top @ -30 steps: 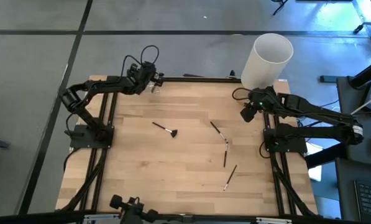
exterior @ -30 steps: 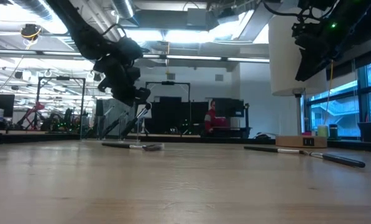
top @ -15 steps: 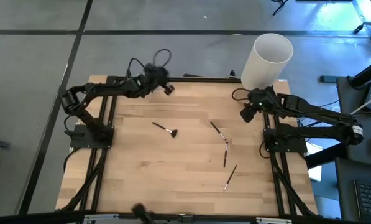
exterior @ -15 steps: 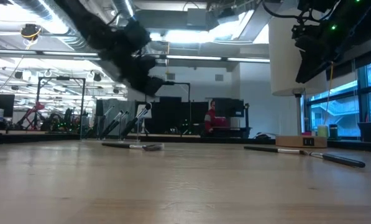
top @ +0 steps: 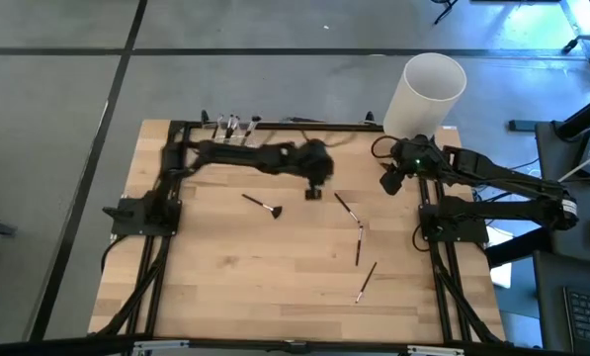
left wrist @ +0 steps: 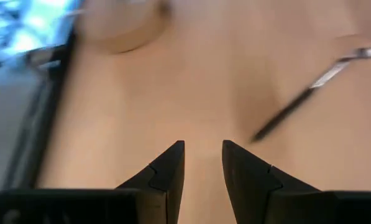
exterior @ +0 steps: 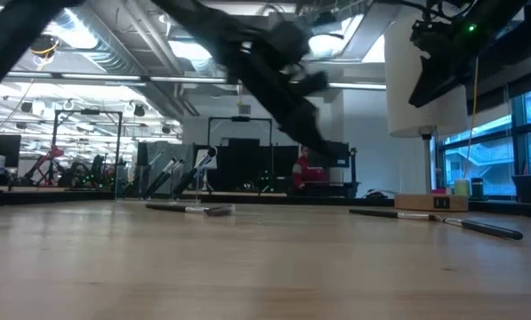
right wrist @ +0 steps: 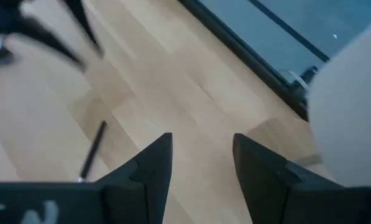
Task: Put items in baskets/containers
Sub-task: Put the black eyeshadow brush into the transparent organizer
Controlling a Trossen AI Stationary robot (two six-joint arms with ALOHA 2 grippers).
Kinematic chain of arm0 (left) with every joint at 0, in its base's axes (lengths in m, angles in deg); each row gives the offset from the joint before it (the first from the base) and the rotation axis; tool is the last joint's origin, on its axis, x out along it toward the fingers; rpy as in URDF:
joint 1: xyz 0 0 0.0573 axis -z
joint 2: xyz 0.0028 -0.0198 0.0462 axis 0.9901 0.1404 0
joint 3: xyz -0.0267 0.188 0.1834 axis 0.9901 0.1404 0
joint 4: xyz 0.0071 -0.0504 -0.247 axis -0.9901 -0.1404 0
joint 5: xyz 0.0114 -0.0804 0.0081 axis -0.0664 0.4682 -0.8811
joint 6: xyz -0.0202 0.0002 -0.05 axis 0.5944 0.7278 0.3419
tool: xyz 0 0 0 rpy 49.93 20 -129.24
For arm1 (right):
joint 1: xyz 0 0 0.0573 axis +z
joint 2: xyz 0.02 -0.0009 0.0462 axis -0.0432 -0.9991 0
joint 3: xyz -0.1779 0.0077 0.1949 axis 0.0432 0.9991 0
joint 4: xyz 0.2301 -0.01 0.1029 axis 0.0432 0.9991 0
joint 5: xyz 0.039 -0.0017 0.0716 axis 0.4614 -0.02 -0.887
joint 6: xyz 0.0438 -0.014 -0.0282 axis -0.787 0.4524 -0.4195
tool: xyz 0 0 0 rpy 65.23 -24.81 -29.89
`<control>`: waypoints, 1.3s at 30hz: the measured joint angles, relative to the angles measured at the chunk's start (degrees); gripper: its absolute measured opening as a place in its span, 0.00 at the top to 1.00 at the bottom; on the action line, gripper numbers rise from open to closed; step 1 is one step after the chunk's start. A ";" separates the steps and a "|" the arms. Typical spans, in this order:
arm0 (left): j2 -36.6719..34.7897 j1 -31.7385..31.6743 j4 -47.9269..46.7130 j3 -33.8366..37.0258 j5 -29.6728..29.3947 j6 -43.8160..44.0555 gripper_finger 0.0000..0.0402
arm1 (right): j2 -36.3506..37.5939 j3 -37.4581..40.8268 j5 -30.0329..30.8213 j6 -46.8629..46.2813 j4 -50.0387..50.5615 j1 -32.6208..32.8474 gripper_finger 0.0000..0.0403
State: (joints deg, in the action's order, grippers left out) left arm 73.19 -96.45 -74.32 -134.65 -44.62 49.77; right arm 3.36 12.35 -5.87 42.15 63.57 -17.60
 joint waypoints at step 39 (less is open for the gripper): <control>26.05 3.58 -13.98 -27.92 11.99 0.53 0.96 | 9.92 -1.09 6.96 -6.59 14.50 -0.02 0.58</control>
State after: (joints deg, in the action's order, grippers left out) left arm 99.24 -92.87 -88.31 -162.57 -32.64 50.30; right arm 13.28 11.26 1.10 35.56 78.07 -17.62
